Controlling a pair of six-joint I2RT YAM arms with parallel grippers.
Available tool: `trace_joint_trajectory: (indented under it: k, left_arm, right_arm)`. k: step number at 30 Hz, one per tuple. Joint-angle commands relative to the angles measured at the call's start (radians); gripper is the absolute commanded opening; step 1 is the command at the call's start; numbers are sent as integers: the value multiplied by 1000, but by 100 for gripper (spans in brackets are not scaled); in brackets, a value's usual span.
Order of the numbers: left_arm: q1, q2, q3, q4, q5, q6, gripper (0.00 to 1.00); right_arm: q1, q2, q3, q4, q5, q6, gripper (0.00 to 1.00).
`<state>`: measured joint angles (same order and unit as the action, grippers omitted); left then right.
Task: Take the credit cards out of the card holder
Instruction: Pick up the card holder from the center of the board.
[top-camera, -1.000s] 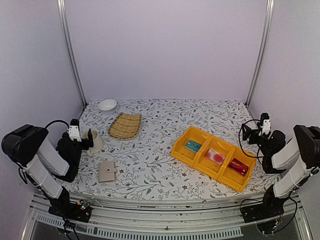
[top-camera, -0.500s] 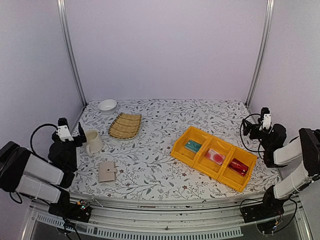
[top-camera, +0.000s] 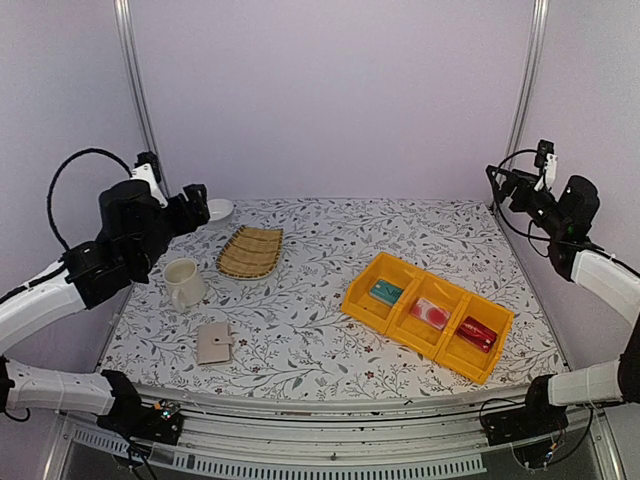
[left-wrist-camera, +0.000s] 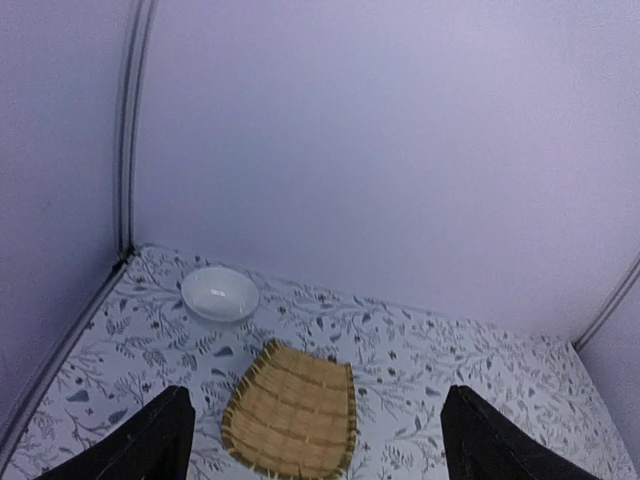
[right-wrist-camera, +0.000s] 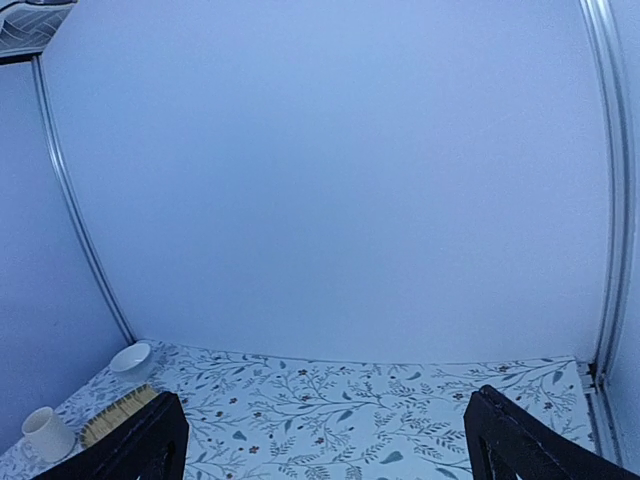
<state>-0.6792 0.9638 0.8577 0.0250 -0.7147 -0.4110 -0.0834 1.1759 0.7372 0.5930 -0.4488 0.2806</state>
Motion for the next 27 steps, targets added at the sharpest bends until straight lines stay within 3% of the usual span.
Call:
trace_joint_trajectory:
  k: [1,3,5,10,14,27]
  left_arm:
    - [-148,170,91,-609,93,-299,89]
    - [-181,243,138,-758,110,-414,93]
    - [-184,263,122,-799,169,-484,98]
    - [-33,293,-90,-684,462,-493,98]
    - [14,301,-140,-687,449,-516,98]
    - [101,433,-263,-481,649,-517,98]
  right_arm:
    - [118,26,141,-352,-51,38,99]
    - [189,37,204,-446,-1,-6,99]
    - [255,37,253,-514,45,-51,99]
    - [371,32,289,-561,88,-67,99]
    - [433,43,313,-582,112,-70,99]
    - [527,105,361,-616,125,-108,99]
